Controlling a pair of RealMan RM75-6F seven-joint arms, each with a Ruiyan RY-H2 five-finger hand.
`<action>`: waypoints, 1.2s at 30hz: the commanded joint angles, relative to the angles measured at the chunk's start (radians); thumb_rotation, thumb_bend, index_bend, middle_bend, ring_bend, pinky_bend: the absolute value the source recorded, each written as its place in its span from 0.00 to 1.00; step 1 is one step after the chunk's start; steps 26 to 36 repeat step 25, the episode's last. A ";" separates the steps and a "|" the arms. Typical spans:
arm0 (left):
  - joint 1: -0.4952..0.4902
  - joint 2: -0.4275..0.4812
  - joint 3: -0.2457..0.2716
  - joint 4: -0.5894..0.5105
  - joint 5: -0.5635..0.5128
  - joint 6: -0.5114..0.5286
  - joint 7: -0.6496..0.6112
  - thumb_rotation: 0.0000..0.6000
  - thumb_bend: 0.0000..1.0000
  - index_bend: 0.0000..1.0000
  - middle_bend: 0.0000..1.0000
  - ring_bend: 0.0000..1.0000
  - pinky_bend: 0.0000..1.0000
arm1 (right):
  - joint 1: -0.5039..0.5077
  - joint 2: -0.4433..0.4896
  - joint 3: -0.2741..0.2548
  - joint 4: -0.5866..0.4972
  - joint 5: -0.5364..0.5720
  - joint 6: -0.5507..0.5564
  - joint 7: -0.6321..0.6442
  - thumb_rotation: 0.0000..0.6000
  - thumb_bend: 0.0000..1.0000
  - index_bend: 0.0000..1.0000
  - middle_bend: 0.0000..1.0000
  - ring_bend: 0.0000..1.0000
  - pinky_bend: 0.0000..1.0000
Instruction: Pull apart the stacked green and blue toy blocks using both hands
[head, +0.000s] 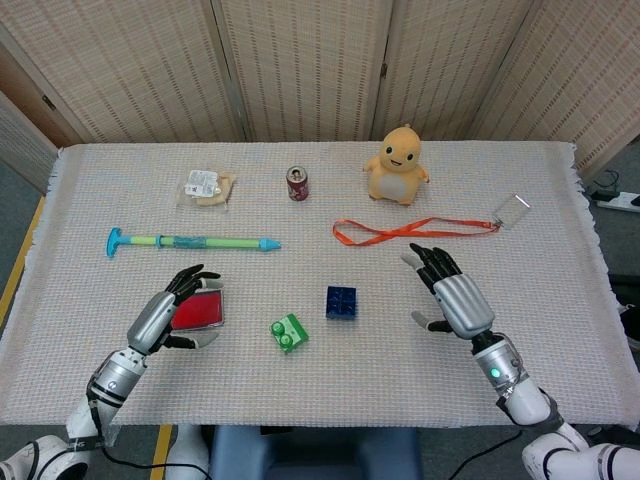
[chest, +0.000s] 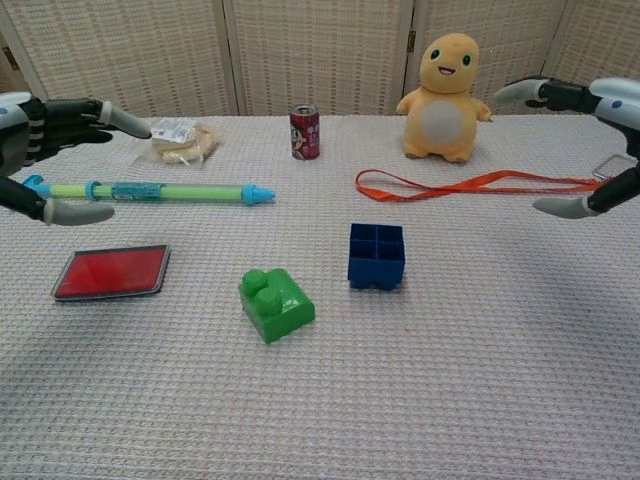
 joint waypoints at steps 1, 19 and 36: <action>0.077 0.087 0.051 -0.036 0.044 0.100 0.091 1.00 0.26 0.26 0.20 0.00 0.00 | -0.140 0.015 -0.028 -0.088 0.032 0.192 -0.337 1.00 0.33 0.00 0.00 0.00 0.00; 0.224 0.146 0.002 -0.087 -0.198 0.192 0.603 1.00 0.26 0.03 0.00 0.00 0.00 | -0.255 -0.006 -0.049 -0.155 0.116 0.259 -0.546 1.00 0.33 0.00 0.00 0.00 0.00; 0.233 0.146 0.002 -0.095 -0.199 0.196 0.644 1.00 0.26 0.01 0.00 0.00 0.00 | -0.257 0.007 -0.042 -0.160 0.114 0.238 -0.528 1.00 0.33 0.00 0.00 0.00 0.00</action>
